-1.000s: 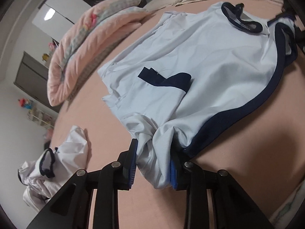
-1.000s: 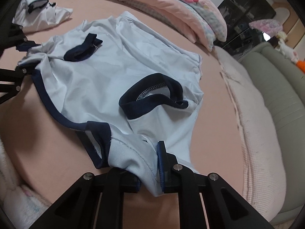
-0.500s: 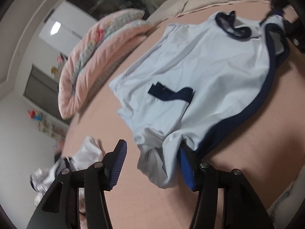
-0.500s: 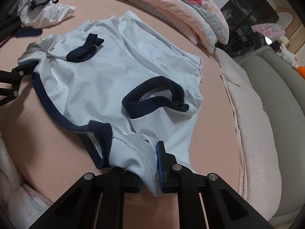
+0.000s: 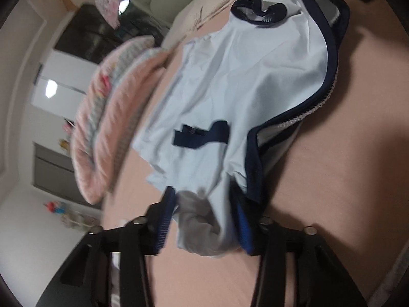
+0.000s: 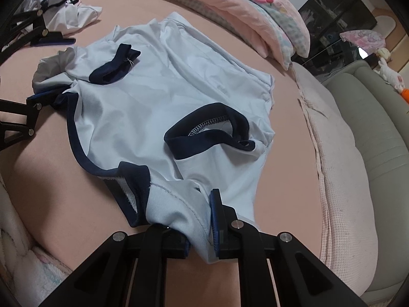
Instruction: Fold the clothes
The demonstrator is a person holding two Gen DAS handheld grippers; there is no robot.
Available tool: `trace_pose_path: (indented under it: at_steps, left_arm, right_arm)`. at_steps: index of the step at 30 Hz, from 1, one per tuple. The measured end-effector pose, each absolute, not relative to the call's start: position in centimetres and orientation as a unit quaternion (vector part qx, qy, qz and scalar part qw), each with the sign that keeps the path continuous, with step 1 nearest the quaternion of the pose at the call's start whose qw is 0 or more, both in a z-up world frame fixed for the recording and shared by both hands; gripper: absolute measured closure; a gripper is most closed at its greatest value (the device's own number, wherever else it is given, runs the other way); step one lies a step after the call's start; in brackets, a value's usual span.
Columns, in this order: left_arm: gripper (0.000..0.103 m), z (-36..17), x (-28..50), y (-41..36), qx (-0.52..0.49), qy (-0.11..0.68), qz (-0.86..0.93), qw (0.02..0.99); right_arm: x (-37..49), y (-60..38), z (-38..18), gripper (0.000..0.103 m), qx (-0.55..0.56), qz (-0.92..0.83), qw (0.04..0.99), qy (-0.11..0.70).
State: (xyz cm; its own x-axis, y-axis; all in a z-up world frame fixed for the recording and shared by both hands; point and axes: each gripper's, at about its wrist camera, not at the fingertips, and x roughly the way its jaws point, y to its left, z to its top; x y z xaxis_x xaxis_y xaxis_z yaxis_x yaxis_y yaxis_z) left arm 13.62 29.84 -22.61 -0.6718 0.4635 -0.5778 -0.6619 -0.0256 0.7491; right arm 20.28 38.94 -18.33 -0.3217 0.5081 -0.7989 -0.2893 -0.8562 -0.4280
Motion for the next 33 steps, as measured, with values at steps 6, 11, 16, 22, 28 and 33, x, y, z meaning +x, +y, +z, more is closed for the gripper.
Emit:
trace_pose_path:
  at_steps: [6, 11, 16, 22, 28, 33]
  left_arm:
    - [0.086, -21.3, 12.0, 30.1, -0.180, 0.518, 0.727, 0.414]
    - [0.087, -19.2, 10.3, 30.4, -0.240, 0.456, 0.746, 0.422]
    - [0.087, -17.8, 9.4, 30.5, -0.276, 0.413, 0.755, 0.428]
    - [0.087, -15.7, 7.4, 31.2, -0.307, 0.369, 0.764, 0.431]
    - [0.087, -13.9, 6.4, 31.7, -0.300, 0.359, 0.773, 0.428]
    - [0.087, -12.7, 4.8, 32.1, -0.317, 0.328, 0.779, 0.430]
  right_arm:
    - [20.7, 39.3, -17.6, 0.093, -0.518, 0.815, 0.249, -0.080]
    - [20.6, 39.5, -16.8, 0.093, -0.511, 0.819, 0.249, -0.080]
    - [20.4, 40.2, -15.9, 0.093, -0.503, 0.824, 0.255, -0.065]
    - [19.6, 41.5, -14.3, 0.093, -0.486, 0.832, 0.260, -0.058]
    - [18.5, 42.2, -11.9, 0.093, -0.472, 0.838, 0.264, -0.073]
    - [17.7, 42.9, -10.7, 0.093, -0.460, 0.843, 0.266, -0.078]
